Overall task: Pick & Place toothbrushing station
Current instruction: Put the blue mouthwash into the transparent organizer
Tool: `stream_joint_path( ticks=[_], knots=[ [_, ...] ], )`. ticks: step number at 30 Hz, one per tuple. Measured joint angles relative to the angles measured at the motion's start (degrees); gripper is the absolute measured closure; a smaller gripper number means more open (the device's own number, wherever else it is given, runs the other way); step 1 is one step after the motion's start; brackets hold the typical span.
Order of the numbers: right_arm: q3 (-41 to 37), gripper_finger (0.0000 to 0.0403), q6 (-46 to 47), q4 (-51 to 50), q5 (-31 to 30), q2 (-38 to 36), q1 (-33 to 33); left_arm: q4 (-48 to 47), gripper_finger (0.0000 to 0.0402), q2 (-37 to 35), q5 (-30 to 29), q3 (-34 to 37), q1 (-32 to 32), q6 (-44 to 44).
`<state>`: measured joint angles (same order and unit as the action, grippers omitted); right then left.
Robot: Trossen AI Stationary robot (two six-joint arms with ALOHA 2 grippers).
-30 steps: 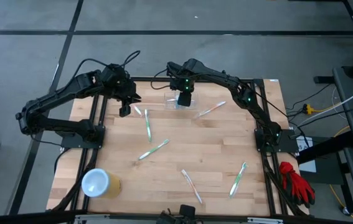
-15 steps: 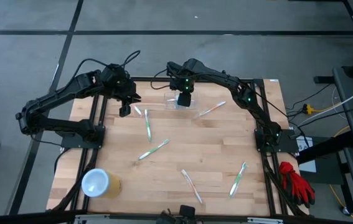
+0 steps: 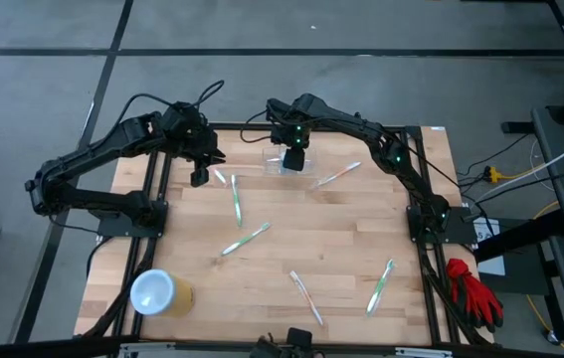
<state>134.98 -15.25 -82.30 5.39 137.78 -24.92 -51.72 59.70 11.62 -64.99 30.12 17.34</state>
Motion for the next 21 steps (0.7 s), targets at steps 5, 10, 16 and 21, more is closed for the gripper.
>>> stream_joint_path(
  ticks=[5,10,16,21],
  knots=[
    [0.00,0.0277,0.02,0.02,-0.76,0.00,-0.03,0.00,0.0341,0.00,0.00,0.00,-0.02,0.00],
    [0.00,0.0277,0.55,0.02,-1.32,0.00,-0.63,-0.26,0.0341,0.00,0.00,0.00,0.01,0.00],
    [0.00,0.0277,1.31,0.02,-0.18,-0.02,-0.90,-0.98,0.0341,0.02,0.00,0.02,-0.01,0.38],
    [0.00,0.0277,1.57,0.00,1.27,-0.02,-0.86,-0.98,0.0341,0.02,0.00,0.00,0.00,0.39]
  ],
)
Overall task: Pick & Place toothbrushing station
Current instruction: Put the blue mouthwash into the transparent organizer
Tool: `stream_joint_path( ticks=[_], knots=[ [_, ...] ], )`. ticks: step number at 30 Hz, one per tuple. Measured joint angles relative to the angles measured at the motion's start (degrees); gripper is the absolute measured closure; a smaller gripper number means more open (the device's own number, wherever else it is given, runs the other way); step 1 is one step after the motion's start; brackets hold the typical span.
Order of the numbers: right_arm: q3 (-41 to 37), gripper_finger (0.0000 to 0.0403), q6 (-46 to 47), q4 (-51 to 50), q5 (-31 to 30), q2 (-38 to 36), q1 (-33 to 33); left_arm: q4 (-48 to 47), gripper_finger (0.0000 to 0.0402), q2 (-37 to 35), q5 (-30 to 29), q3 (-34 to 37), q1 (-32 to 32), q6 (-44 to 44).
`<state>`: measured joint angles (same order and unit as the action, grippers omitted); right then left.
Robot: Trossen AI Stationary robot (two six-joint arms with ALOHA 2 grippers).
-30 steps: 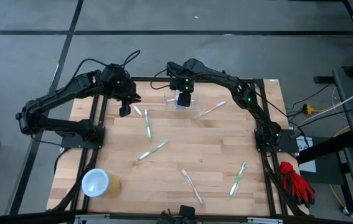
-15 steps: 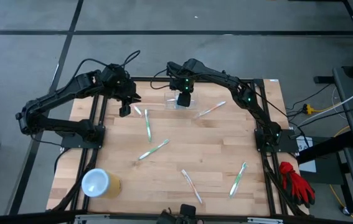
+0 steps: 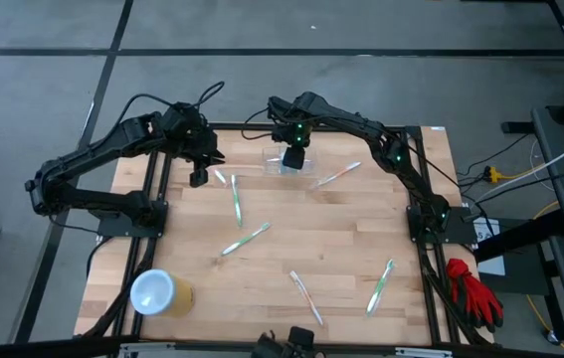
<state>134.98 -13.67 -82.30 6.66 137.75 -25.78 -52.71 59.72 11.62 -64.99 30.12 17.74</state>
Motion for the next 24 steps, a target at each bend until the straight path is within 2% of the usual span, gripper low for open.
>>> stream_joint_path(
  ticks=[24],
  knots=[
    [0.00,0.0276,2.19,-0.46,0.42,-0.04,-0.15,-0.03,0.0341,0.00,0.00,0.01,-0.01,0.00]
  ],
)
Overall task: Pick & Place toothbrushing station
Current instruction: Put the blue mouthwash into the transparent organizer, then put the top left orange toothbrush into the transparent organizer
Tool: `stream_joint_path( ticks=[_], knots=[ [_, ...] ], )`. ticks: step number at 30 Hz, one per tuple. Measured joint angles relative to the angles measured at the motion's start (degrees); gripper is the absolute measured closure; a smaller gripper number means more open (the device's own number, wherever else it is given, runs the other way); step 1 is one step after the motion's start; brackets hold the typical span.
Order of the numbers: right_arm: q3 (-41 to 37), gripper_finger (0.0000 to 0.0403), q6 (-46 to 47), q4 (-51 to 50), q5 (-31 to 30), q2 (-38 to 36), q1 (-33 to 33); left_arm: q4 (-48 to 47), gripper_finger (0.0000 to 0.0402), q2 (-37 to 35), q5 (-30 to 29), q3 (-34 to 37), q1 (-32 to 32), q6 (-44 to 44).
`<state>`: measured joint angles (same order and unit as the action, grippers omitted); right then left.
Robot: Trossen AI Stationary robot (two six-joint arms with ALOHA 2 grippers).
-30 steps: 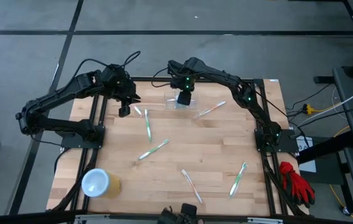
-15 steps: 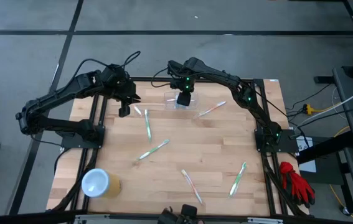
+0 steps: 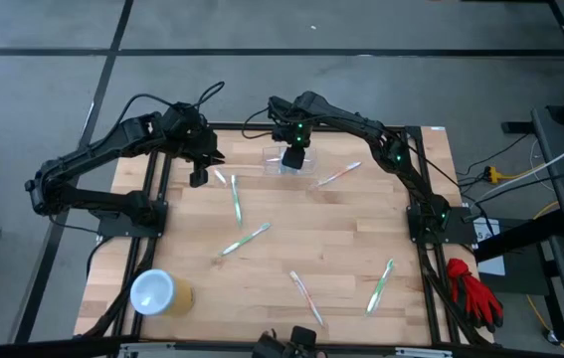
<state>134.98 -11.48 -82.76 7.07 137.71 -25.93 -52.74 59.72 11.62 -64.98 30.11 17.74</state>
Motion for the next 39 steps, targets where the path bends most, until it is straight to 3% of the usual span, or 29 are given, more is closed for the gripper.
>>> stream_joint_path(
  ticks=[13,20,24,31,39],
  knots=[
    [0.00,0.0218,1.04,-0.18,-0.20,-0.02,-0.26,-0.01,0.0341,0.00,0.02,-0.01,0.02,0.00],
    [0.00,0.0209,1.21,-0.10,-0.20,-2.18,-0.65,-0.01,0.0341,0.00,0.02,0.01,0.02,0.02],
    [0.00,0.0209,2.45,0.64,0.83,-4.75,-1.07,0.07,0.0341,0.00,0.02,0.01,0.02,0.15],
    [0.00,0.0209,4.41,-1.54,9.02,-11.68,-0.45,-1.93,0.0341,0.00,-1.57,0.01,0.36,-1.09],
    [-0.39,0.0209,3.25,-7.26,9.07,-20.44,3.19,-12.03,0.0341,-2.60,-4.70,0.10,2.69,-10.89]
  ],
)
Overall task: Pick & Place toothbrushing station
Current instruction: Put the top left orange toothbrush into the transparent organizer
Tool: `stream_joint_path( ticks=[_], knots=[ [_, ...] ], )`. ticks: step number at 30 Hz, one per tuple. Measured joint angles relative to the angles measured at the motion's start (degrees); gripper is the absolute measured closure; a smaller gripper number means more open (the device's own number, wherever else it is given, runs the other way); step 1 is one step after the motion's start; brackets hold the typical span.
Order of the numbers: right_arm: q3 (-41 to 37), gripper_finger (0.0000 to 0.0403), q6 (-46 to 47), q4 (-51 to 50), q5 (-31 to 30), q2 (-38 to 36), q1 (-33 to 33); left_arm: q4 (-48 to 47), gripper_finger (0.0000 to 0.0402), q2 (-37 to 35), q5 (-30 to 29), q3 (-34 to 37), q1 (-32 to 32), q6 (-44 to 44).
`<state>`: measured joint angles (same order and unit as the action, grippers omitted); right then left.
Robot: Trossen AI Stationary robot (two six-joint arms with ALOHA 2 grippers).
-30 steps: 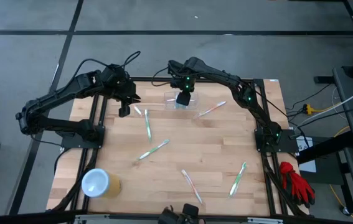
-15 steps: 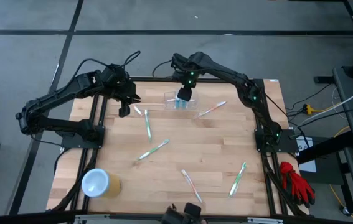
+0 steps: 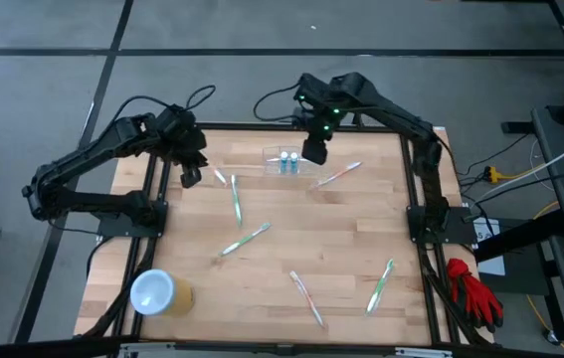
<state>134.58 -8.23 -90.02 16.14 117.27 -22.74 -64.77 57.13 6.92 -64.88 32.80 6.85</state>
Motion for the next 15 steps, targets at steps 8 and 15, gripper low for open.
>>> stream_joint_path(
  ticks=[8,15],
  knots=[
    [-0.06,0.0209,3.01,0.00,-0.20,-7.07,3.89,-9.15,0.0341,-4.84,-9.18,0.00,-1.08,-30.62],
    [-0.11,0.0209,5.96,0.00,-0.20,-7.88,7.07,-10.91,0.0341,-8.89,-17.90,5.12,-6.29,-52.08]
  ],
)
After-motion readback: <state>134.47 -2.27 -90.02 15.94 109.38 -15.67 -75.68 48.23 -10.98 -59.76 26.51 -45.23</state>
